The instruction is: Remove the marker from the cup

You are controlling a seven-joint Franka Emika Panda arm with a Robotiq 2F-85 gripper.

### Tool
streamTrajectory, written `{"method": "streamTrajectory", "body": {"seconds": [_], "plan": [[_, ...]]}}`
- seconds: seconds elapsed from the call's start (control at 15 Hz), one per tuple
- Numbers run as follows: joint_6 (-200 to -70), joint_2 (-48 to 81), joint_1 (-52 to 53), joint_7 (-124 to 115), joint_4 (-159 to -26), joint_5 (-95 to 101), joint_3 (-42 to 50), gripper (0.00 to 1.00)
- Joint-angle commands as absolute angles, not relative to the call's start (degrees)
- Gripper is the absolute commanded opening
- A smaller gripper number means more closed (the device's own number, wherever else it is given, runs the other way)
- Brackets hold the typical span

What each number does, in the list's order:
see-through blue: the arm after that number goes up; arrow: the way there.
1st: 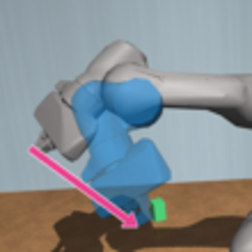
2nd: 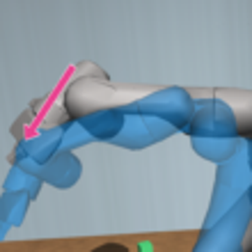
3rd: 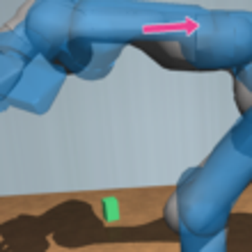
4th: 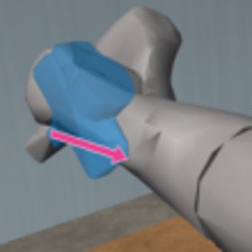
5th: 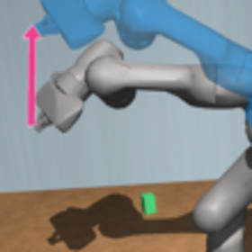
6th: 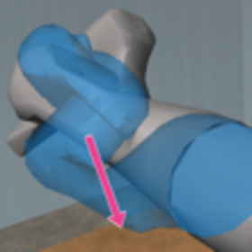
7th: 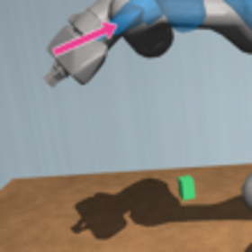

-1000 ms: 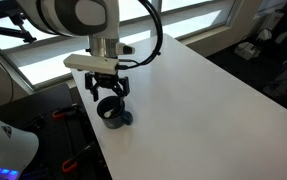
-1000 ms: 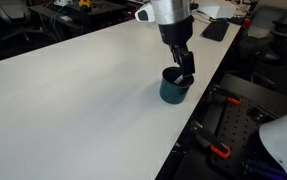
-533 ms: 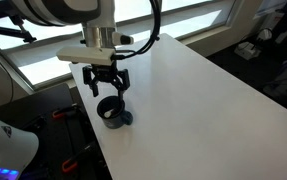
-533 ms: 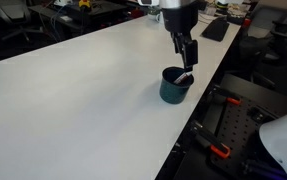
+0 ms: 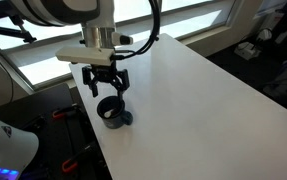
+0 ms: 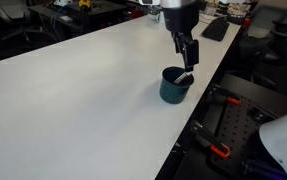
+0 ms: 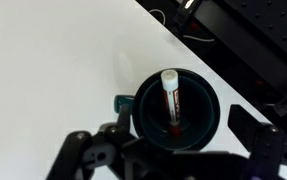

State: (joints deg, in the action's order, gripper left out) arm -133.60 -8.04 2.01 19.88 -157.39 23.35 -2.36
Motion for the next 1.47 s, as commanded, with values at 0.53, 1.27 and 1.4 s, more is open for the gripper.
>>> {"method": "streamTrajectory", "body": {"seconds": [0.53, 1.27, 1.4], "plan": [[-139.0, -5.6, 1.8, 19.6, -157.2, 23.7, -1.8, 0.70], [-138.0, -1.0, 0.9, 18.9, -156.4, 24.2, -1.2, 0.75], [-138.0, 0.0, 0.8, 18.7, -156.1, 24.4, -1.1, 0.71]]}}
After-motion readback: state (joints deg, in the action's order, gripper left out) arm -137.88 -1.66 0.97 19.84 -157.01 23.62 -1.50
